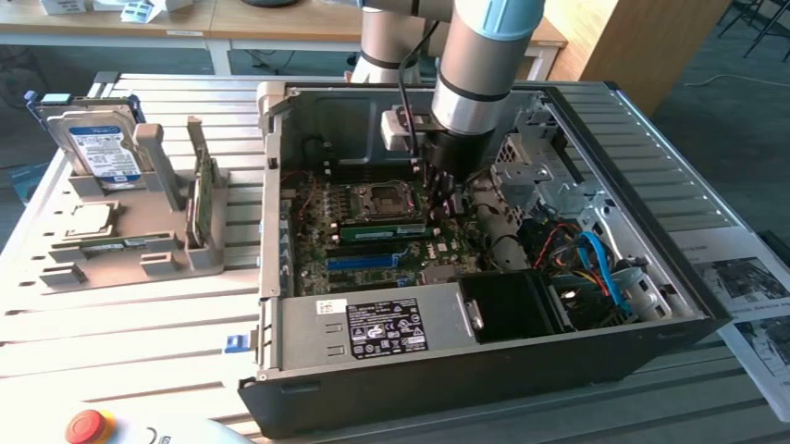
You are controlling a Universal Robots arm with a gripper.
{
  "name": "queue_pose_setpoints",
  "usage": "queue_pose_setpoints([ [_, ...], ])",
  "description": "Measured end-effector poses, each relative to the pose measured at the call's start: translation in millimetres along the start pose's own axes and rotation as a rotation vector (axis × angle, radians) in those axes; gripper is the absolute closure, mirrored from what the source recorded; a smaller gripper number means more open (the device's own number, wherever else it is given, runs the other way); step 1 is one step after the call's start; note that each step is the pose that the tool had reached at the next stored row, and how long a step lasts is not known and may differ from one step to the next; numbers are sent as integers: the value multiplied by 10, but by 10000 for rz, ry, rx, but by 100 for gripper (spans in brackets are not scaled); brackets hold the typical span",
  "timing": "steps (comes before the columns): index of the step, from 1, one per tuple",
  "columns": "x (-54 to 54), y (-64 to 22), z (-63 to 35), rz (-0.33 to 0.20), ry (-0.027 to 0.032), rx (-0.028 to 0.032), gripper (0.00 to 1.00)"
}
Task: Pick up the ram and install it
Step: 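Press down the ram until it locks into place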
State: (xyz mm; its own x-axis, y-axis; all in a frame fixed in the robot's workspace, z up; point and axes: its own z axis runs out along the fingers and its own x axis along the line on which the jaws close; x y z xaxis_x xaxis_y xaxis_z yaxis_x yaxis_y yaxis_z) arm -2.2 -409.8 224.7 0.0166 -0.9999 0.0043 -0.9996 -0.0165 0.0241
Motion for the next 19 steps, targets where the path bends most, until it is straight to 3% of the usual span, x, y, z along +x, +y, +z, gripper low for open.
queue_pose_setpoints([
  [19,0,0,22,1,-1,0,90],
])
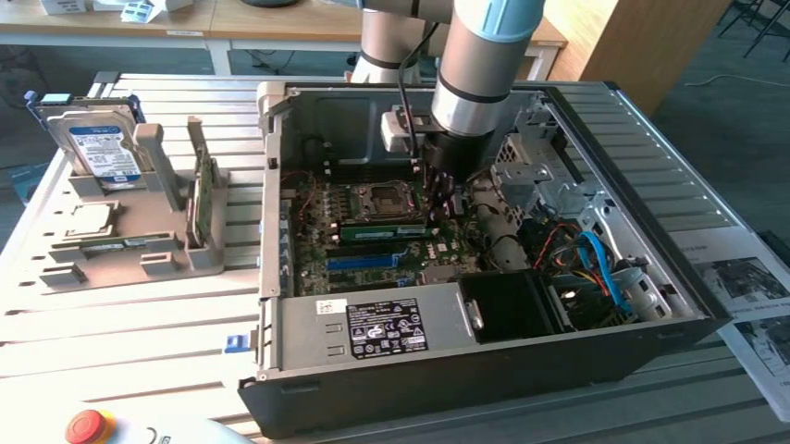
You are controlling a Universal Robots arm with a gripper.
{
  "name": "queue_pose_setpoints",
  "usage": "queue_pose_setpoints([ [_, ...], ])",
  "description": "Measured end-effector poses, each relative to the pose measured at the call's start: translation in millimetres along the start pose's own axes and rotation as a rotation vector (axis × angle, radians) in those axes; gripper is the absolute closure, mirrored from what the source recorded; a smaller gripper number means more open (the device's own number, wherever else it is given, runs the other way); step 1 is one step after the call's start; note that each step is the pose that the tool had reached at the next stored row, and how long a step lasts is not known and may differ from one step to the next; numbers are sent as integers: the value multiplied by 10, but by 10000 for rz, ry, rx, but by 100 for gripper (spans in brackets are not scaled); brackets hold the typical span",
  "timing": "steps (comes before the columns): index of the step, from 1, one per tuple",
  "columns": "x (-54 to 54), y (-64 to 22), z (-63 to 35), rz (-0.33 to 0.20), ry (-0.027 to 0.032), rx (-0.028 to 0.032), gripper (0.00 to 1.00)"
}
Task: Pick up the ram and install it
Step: 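Press down the ram until it locks into place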
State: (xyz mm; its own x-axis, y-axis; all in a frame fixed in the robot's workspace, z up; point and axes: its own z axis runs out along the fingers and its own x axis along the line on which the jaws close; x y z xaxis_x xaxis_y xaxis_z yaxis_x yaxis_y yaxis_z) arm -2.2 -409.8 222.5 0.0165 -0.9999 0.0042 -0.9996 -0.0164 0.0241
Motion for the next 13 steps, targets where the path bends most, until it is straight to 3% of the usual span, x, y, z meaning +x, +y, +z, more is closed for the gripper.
queue_pose_setpoints([
  [13,2,0,-1,0,-3,1,90],
])
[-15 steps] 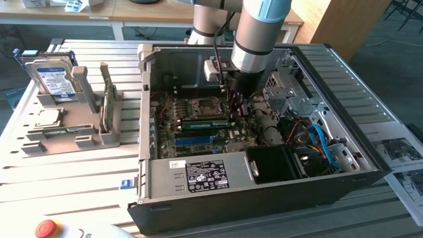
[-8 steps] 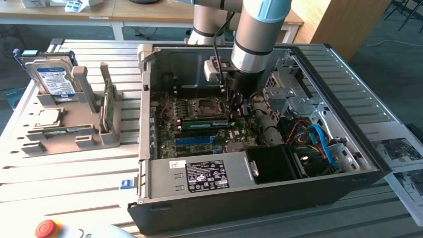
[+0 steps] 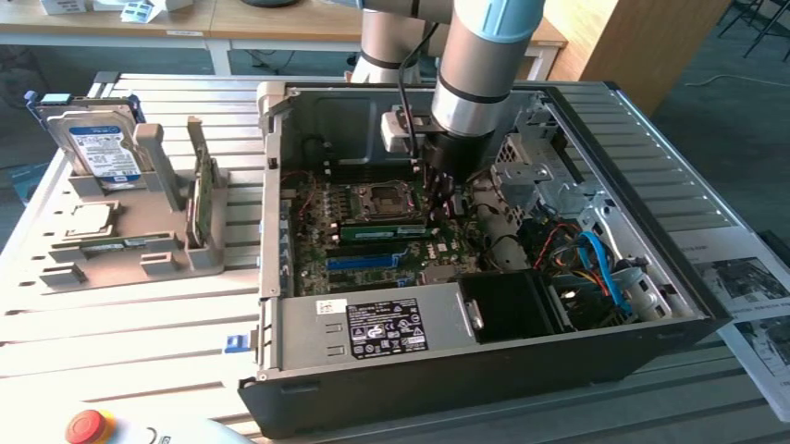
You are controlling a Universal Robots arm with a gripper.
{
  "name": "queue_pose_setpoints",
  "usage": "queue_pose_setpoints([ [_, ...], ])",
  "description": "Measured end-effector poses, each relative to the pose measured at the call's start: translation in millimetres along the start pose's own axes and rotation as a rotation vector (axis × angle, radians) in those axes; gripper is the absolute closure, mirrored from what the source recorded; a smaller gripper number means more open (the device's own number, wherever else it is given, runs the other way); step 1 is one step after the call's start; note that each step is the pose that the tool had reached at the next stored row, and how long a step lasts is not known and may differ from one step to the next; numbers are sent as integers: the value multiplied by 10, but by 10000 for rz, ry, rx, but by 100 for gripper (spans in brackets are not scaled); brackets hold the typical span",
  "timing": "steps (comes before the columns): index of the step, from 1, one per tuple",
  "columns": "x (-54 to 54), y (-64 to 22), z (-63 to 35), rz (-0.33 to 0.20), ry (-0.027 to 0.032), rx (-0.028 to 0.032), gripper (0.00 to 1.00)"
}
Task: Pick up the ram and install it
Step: 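Press down the ram until it locks into place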
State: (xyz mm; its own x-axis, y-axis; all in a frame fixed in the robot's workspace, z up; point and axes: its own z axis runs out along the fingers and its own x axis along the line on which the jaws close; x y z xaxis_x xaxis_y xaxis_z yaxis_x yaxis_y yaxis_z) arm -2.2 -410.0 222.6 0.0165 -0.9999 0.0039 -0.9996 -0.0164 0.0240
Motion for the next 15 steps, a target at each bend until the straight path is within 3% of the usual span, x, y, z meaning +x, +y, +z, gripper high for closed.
queue_pose_setpoints([
  [15,1,1,-124,0,2,-26,90],
])
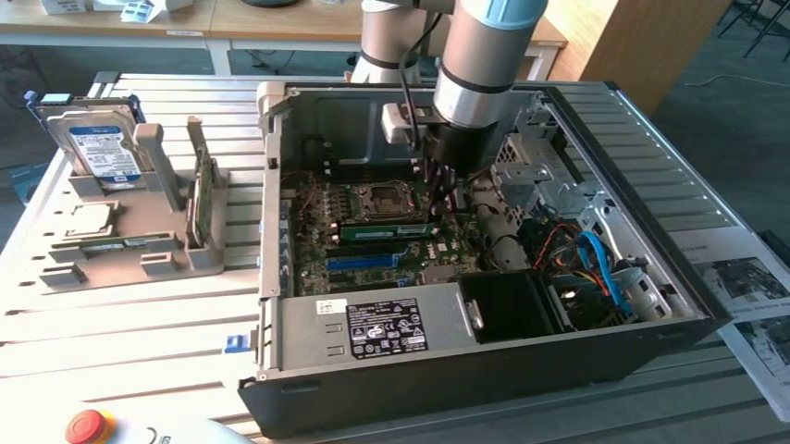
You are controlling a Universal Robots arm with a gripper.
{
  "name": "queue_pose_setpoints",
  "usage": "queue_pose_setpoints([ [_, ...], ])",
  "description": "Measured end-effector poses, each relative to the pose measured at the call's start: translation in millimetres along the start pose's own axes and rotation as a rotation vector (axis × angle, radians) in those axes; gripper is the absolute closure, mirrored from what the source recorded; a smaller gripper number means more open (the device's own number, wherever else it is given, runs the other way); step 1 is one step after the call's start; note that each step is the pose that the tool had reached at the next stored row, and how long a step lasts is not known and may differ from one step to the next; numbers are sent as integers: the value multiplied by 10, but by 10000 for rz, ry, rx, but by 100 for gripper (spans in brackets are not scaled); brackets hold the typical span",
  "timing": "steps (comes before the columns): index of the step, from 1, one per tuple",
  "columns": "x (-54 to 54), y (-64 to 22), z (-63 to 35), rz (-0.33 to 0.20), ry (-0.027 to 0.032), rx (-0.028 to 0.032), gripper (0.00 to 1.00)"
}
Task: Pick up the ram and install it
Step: 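Press down the ram until it locks into place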
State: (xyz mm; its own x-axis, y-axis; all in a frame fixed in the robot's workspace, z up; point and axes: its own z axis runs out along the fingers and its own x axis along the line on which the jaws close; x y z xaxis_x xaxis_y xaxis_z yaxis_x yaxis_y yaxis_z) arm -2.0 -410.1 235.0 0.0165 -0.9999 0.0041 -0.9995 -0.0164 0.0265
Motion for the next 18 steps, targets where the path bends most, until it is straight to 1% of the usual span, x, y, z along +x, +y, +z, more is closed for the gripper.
queue_pose_setpoints([
  [2,0,0,-15,0,1,-3,90],
  [6,0,0,-14,0,-1,-2,90],
  [8,-3,17,-14,-2,1,-4,90],
  [11,-15,97,-6,0,-1,-2,90],
  [18,-35,337,10,-1,1,-2,90],
])
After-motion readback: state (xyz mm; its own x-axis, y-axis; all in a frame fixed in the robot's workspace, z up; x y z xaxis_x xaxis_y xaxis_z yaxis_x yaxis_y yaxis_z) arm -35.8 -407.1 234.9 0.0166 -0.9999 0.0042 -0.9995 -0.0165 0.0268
